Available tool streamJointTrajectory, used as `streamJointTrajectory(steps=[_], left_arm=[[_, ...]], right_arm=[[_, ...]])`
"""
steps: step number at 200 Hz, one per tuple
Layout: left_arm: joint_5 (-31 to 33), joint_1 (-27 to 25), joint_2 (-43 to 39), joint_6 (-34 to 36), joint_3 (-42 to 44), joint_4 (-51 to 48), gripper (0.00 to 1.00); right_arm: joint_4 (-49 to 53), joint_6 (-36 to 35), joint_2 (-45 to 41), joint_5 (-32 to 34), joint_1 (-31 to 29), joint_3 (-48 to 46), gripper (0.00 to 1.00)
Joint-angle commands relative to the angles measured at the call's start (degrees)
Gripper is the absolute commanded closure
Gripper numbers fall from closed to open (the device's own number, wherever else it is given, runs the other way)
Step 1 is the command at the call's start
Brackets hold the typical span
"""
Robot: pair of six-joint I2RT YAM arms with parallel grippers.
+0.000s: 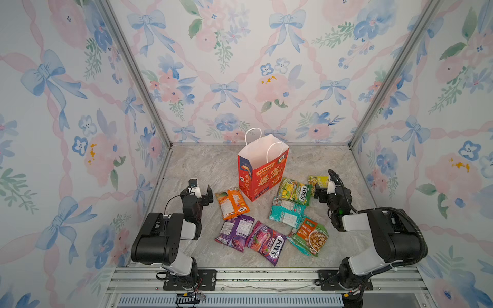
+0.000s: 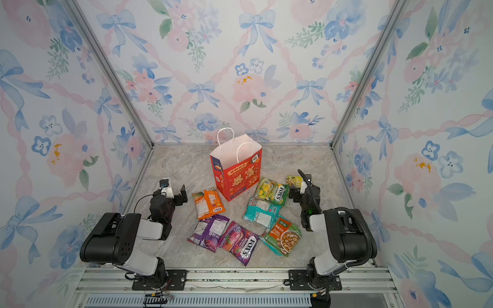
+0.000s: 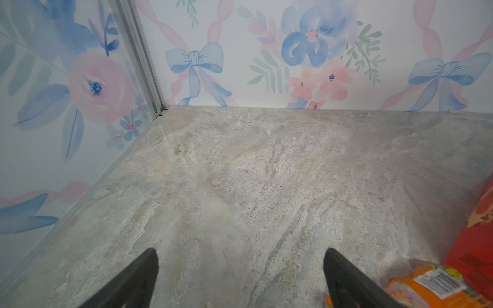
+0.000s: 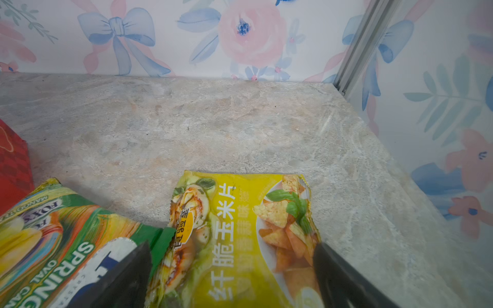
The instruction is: Place the snacks into the paper bag
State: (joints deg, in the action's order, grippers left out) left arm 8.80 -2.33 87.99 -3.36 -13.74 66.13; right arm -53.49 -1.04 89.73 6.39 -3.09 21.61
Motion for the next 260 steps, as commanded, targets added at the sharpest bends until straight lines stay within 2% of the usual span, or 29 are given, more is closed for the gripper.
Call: streamJointTrajectory(steps=[1,149,185,198,212,221,241,247,260], left_arm=[[0.7,-0.2,0.5,1.1,-0.7,-0.2,0.02],[0.0,0.1,0.6,0.9,-0.7,-0.1,0.02],[-0.5,-0.1,-1.2,1.2,-0.9,-1.7,0.02],[2.3,-0.7,-3.9,1.0,-1.0,-4.2,0.02],[5.7,-1.2,-8.0,0.2,-1.8,-9.3,0.02],[7.4,-1.3,-10.9,-0.9,-2.9,-13.6,0.02],[11.3,-1.4,-16.3,-6.6,-5.9,-23.0,0.02],[11.6,-1.3,-17.5,-8.2,-6.7,-25.1,0.02],[13.3,-1.5,-20.0,-13.6,-7.7,-27.4,0.02]], right_arm=[[0.6,0.7,-0.6,-0.6,0.4,0.6,0.04],[0.5,0.8,-0.7,-0.8,0.5,0.5,0.04],[0.5,2.1,-1.8,2.0,0.6,0.1,0.04],[4.0,1.6,-4.2,2.5,0.3,1.1,0.03],[11.6,1.6,-8.9,7.0,-0.8,3.6,0.04],[19.9,2.0,-12.4,11.3,-2.0,6.9,0.04],[35.0,4.6,-18.2,14.8,-4.1,15.0,0.04],[37.6,6.4,-19.3,15.4,-4.4,16.6,0.03],[43.5,17.4,-21.5,18.2,-3.1,18.9,0.04]])
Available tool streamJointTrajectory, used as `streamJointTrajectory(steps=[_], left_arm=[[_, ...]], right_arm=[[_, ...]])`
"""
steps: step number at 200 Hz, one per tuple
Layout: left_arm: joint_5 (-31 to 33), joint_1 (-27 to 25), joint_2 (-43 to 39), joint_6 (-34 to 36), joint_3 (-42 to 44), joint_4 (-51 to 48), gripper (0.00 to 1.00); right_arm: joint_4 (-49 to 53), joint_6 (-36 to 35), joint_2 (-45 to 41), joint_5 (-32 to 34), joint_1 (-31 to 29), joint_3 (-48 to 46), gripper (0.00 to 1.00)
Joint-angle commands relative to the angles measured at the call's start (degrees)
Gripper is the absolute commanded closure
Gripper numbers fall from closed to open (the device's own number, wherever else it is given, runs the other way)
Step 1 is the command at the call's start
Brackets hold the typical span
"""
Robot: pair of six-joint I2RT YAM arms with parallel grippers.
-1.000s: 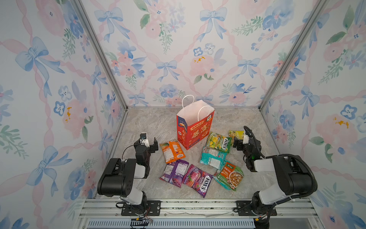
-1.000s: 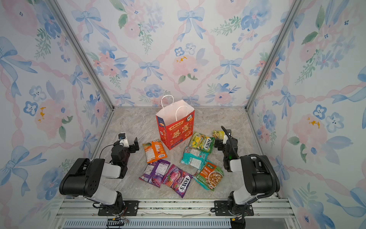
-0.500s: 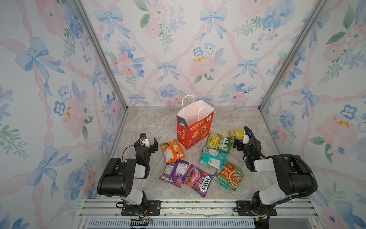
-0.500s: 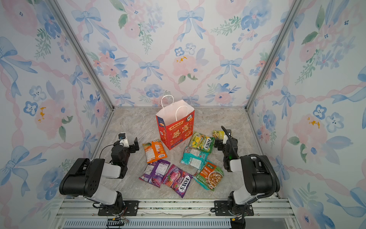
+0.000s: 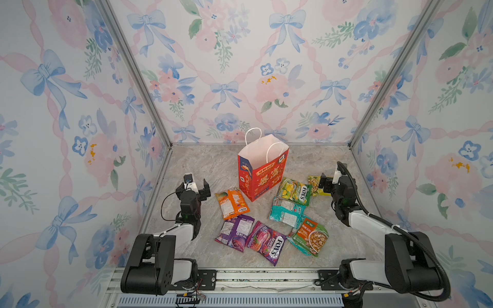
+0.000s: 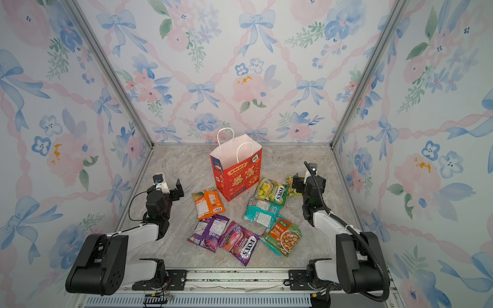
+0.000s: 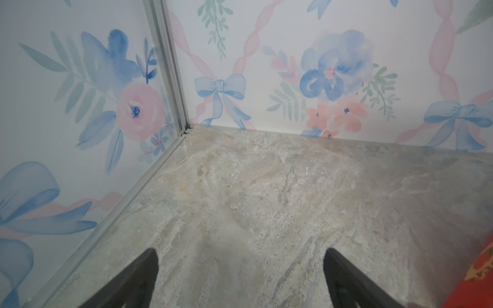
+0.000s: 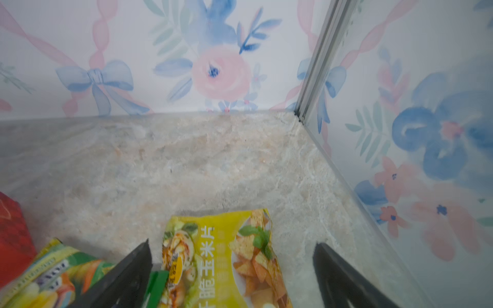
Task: Place the snacks into the paper bag
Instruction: 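Grasp the paper bag rim with the left gripper while the right arm approaches snacks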
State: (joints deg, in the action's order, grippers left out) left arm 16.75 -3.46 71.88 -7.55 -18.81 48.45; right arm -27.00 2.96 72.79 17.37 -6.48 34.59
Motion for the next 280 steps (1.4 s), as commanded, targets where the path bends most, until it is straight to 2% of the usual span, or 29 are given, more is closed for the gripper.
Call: streamJointTrajectory(steps=[1,6,16,22,28,40,63,83,115,131,158,173,198,221,243,280], left_arm=[[5.8,-0.3,-4.0,-10.1,-2.7,-10.0,0.02],[8.1,-0.3,-5.0,-14.1,-3.2,-11.2,0.02],[11.5,-0.2,-7.3,-21.5,-4.8,-16.2,0.02],[10.4,0.1,-8.7,-22.5,-5.8,-18.5,0.02],[8.2,0.4,-9.9,-22.2,-6.6,-19.6,0.02],[4.1,1.0,-11.6,-20.8,-8.5,-22.1,0.02],[-1.6,2.1,-13.3,-17.3,-14.9,-30.0,0.02],[-5.6,3.0,-11.6,-15.6,-25.7,-42.4,0.04],[-17.6,3.3,-7.6,-7.5,-41.1,-55.7,0.14],[-23.3,3.3,-6.1,-6.0,-46.5,-59.5,0.15],[-38.2,3.2,-1.9,-4.3,-55.3,-64.2,0.2],[-41.9,3.0,2.0,-3.4,-60.0,-67.3,0.27],[-44.5,1.4,9.2,-0.2,-68.9,-73.6,0.31],[-45.5,-2.6,16.0,3.4,-77.1,-79.9,0.32],[-42.1,-6.7,22.9,7.7,-84.8,-86.8,0.34],[-33.7,-12.3,30.9,12.3,-92.8,-94.7,0.36]], right_arm=[[17.5,14.0,-4.6,7.1,0.5,6.0,0.04],[17.9,15.7,-5.1,4.8,1.8,5.7,0.03],[16.4,16.4,-5.2,-4.0,5.7,4.3,0.03],[14.5,17.2,-5.3,-9.3,7.1,2.9,0.04],[12.8,18.5,-5.4,-11.1,7.7,1.8,0.04],[14.2,18.9,-6.1,-11.4,7.3,1.8,0.04],[24.0,16.9,-7.1,-6.7,4.1,5.3,0.03],[29.0,16.0,-6.8,-9.9,3.0,7.5,0.03],[35.5,13.7,-4.9,-9.9,-0.1,11.4,0.02],[37.6,13.2,-3.6,-10.2,-1.3,13.3,0.02],[39.5,12.7,-0.9,-10.5,-3.2,16.1,0.01],[40.1,12.4,0.6,-11.4,-4.0,17.5,0.01],[42.2,11.5,2.3,-11.8,-5.4,19.7,0.01],[43.3,11.4,2.8,-12.7,-6.6,20.4,0.02],[43.8,11.5,2.8,-13.2,-7.5,20.3,0.02],[45.0,11.6,2.9,-13.6,-8.4,20.5,0.02]])
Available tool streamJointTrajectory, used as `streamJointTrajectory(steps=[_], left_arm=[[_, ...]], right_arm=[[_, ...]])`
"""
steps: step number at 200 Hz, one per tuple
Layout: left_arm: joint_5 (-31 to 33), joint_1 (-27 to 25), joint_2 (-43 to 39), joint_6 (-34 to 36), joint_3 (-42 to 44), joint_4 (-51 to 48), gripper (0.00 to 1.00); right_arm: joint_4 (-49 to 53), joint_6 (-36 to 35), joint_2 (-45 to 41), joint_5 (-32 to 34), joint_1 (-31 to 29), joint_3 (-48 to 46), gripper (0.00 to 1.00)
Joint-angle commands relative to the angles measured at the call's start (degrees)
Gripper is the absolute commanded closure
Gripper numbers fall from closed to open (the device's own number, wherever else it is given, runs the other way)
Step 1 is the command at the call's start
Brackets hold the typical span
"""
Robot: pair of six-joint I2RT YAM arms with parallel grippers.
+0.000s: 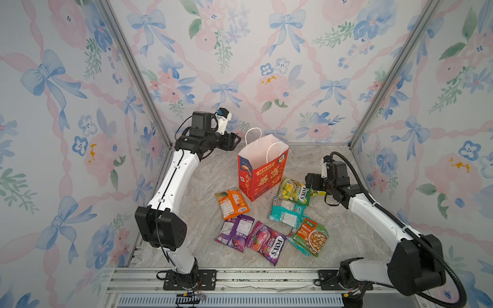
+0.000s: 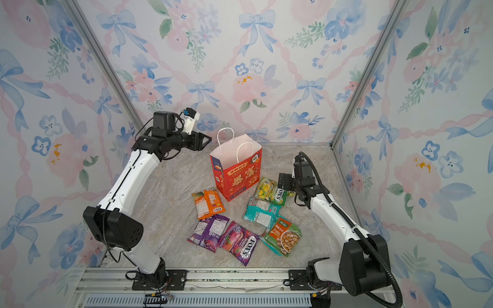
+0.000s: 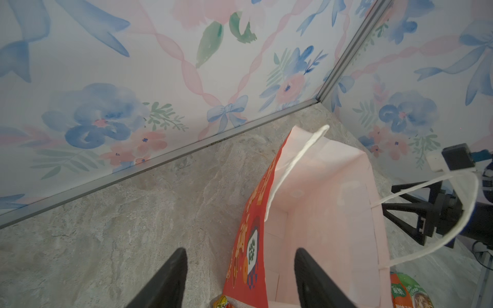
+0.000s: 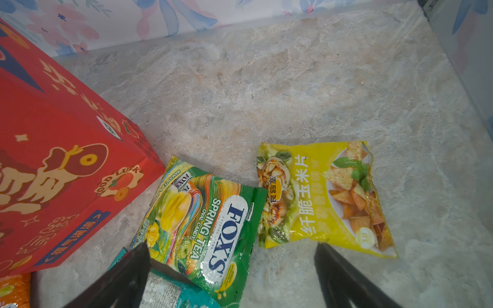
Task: Place the snacks into the paper bag
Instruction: 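Grasp the paper bag rim with the left gripper while the right arm approaches snacks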
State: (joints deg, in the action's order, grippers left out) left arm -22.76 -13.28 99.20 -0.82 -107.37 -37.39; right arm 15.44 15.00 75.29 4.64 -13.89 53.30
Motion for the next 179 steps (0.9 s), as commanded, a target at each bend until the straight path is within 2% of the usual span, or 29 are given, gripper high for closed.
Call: streamJointTrajectory(steps=[1,24,62,122,146,179], left_arm=[[6.1,-2.6,3.7,5.6,-4.4,-9.0,0.36],[10.6,-4.6,6.5,6.8,-7.0,-10.8,0.37],[12.3,-6.3,9.4,7.7,-9.5,-11.4,0.37],[16.6,-7.8,13.5,7.2,-13.2,-12.3,0.46],[17.2,-8.3,14.0,7.3,-13.3,-12.3,0.52],[17.0,-8.7,14.5,6.7,-14.0,-12.2,0.71]], right_arm=[[2.6,-0.4,0.4,-0.9,-1.0,1.8,0.02],[2.8,-0.2,0.4,-1.2,-1.5,1.8,0.02],[3.4,-0.2,0.6,-0.9,-1.8,2.2,0.02],[4.0,-0.7,0.1,-0.5,-1.9,2.2,0.02],[4.0,-0.7,0.2,-0.4,-1.9,2.2,0.02],[3.9,-0.5,0.3,-0.9,-1.9,2.2,0.02]])
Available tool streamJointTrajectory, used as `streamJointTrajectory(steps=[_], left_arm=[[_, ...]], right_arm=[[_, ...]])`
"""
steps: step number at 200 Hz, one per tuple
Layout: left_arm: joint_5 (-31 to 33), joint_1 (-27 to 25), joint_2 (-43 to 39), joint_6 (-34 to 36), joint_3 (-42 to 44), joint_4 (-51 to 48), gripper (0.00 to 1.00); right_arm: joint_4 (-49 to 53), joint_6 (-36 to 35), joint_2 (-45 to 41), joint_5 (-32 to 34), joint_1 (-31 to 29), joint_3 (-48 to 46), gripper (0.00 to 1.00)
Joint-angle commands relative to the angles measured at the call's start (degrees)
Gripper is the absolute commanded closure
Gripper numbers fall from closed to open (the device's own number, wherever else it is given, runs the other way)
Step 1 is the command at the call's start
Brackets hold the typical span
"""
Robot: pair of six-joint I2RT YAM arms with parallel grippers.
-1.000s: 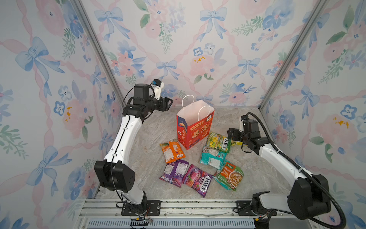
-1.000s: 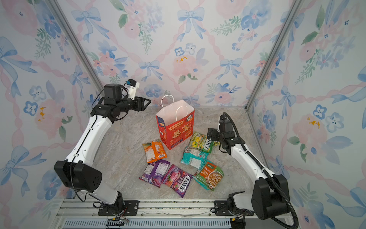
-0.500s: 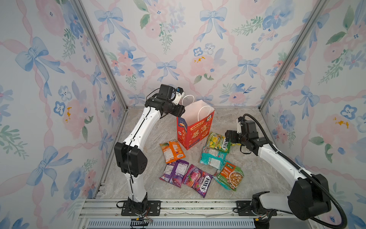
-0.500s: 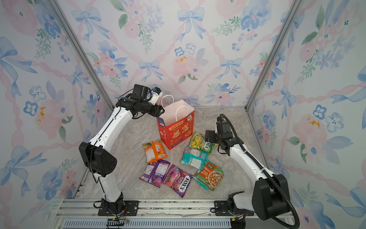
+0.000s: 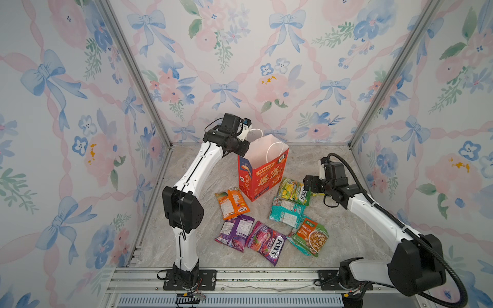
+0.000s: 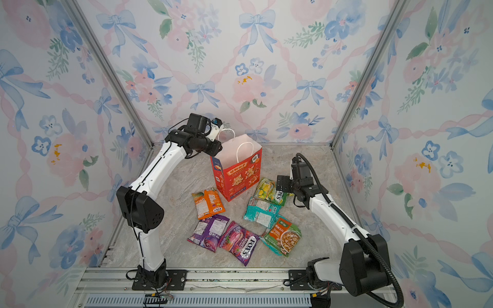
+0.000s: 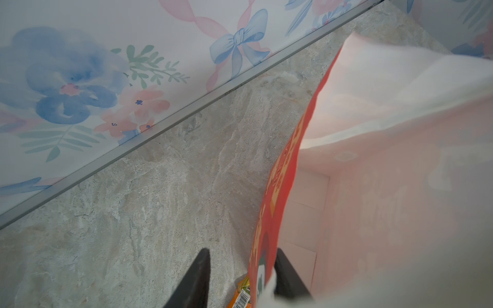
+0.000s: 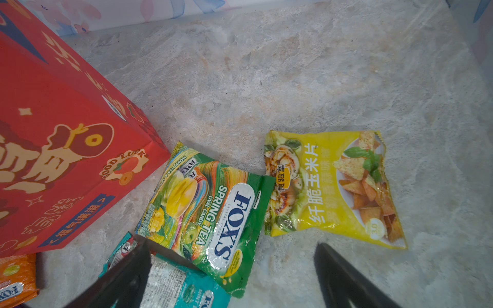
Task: Place the snacks into the paper bag
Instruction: 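Grasp the paper bag rim with the left gripper while the right arm approaches snacks, then hold the bag with the left gripper while the right gripper reaches the orange bag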
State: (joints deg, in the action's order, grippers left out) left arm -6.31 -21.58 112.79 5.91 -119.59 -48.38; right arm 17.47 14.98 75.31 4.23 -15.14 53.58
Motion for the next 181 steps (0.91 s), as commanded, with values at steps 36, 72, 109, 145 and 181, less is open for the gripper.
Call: streamJointTrajectory(steps=[36,72,109,145,181], left_arm=[[-0.4,-0.5,1.5,-1.3,-2.8,-1.2,0.85],[-1.7,-0.5,1.2,-2.9,-4.0,-1.2,0.95],[-3.1,-0.4,0.3,-4.5,-5.4,-1.2,1.0],[-3.8,1.9,-1.5,-6.9,-6.3,-1.1,1.0],[-4.8,6.7,-4.0,-10.0,-5.4,-1.0,1.0]], right_arm=[[2.2,-0.2,0.2,-0.6,-1.0,2.1,0.02],[2.3,-0.1,-0.2,-0.8,-1.4,2.1,0.02],[2.4,0.4,0.0,-1.8,-2.1,2.7,0.02],[2.7,0.8,0.8,-3.6,-4.3,4.0,0.0],[2.5,2.1,3.0,-6.3,-9.7,6.5,0.04]])
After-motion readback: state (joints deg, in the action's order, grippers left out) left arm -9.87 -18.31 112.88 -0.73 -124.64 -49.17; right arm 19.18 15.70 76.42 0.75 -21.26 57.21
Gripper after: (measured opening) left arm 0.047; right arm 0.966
